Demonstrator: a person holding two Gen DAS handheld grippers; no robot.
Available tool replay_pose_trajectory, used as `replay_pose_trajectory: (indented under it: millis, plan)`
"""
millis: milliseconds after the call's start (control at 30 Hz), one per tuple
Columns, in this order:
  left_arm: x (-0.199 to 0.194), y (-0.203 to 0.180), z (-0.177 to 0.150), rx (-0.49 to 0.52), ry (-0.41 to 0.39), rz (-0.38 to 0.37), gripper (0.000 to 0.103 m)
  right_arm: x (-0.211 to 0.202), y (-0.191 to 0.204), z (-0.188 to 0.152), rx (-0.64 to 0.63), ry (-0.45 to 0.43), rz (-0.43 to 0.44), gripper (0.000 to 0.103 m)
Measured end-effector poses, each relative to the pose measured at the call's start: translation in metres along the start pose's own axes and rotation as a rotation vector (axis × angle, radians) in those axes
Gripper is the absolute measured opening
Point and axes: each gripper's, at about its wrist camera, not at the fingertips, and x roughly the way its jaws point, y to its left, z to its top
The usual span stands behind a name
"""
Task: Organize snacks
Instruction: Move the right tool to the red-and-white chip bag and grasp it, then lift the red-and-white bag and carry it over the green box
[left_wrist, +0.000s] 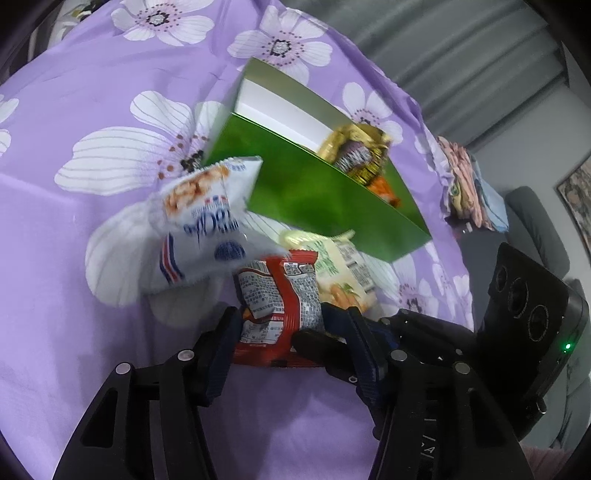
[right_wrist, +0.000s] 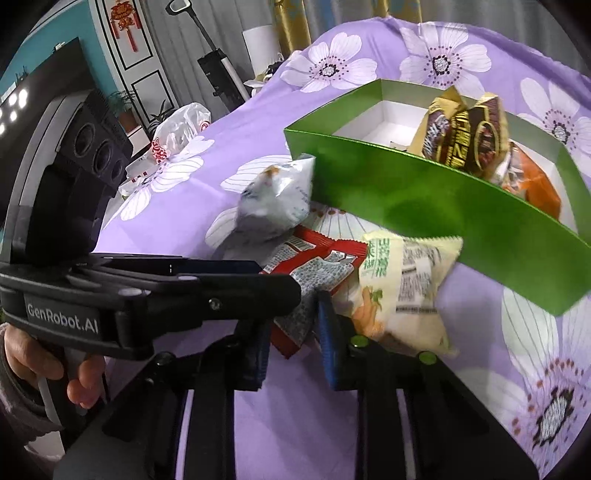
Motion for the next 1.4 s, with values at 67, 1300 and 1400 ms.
replay_pose_trajectory:
  millis: [67, 1300, 1400]
  plan:
    - [-0.003, -0.008, -0.006, 0.008, 0.005, -0.001, 0.057, -0.006, 0.000, -0.006, 0.008, -0.002, 0.004, 0.024]
    - [-0.030, -0.067, -0.013, 0.077, -0.025, -0.001, 0.046, -0.068, 0.001, -0.028, 0.050, -0.082, -0.019, 0.019]
    - [-0.029, -0.046, -0.016, 0.008, -0.003, 0.019, 0.053, -0.078, -0.027, -0.033, 0.123, -0.086, -0.075, 0.048]
